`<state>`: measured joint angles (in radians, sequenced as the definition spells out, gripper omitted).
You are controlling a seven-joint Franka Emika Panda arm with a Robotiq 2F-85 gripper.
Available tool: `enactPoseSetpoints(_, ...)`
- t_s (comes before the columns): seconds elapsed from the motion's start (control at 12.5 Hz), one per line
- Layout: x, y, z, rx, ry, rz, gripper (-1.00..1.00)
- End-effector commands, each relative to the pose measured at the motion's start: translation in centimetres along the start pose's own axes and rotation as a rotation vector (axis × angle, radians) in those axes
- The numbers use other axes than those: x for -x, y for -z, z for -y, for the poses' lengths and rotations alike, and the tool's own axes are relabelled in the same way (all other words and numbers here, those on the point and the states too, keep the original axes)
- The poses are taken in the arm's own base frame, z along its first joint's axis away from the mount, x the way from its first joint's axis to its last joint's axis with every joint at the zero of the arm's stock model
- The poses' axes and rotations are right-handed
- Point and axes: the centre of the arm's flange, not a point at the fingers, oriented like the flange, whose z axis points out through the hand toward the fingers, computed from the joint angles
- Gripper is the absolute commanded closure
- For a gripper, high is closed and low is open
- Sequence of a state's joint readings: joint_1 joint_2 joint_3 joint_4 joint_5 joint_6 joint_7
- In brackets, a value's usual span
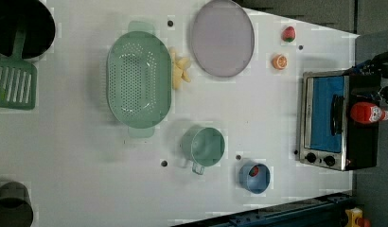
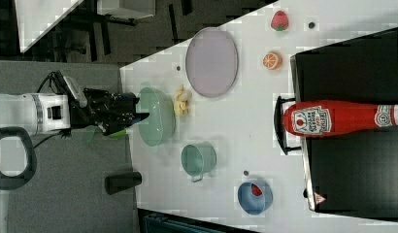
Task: Pick Ketchup from oven and place it on table.
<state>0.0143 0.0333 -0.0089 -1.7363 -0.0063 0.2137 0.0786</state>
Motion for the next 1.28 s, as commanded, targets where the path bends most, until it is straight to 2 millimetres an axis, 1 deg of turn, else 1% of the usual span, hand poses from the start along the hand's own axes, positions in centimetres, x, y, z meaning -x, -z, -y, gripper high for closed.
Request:
enactPoseSetpoints(0.08, 6.6, 8.8, -13.2, 0.024, -0.074, 0.046, -0.5)
enactPoseSetpoints(0.16, 6.6, 8.8, -13.2, 0.024, -0.074, 0.046, -0.71)
enactPoseSetpoints(0.24, 6.6, 8.8, -13.3, 0.023, -0.075, 0.046, -1.0)
enactPoseSetpoints(0.4, 5.8, 8.7, -13.6, 0.01, -0.091, 0.038, -1.0)
enactPoseSetpoints(0.56, 3.7, 8.7, -14.3, -0.03, -0.127, 0.012, -1.0)
enactPoseSetpoints(0.64, 2.4, 8.4, -15.0, -0.046, -0.154, 0.004, -1.0)
enactPoseSetpoints(0.8, -1.1, 6.8, -17.2, -0.05, -0.231, 0.02, -1.0)
enactPoseSetpoints(1.04, -6.7, 2.7, -21.3, -0.021, -0.362, 0.067, -1.0)
enactPoseSetpoints(1.12, -9.3, 0.8, -23.1, -0.02, -0.422, 0.06, -1.0)
enactPoseSetpoints(1.28, -13.2, -1.6, -25.8, -0.042, -0.509, -0.002, -1.0)
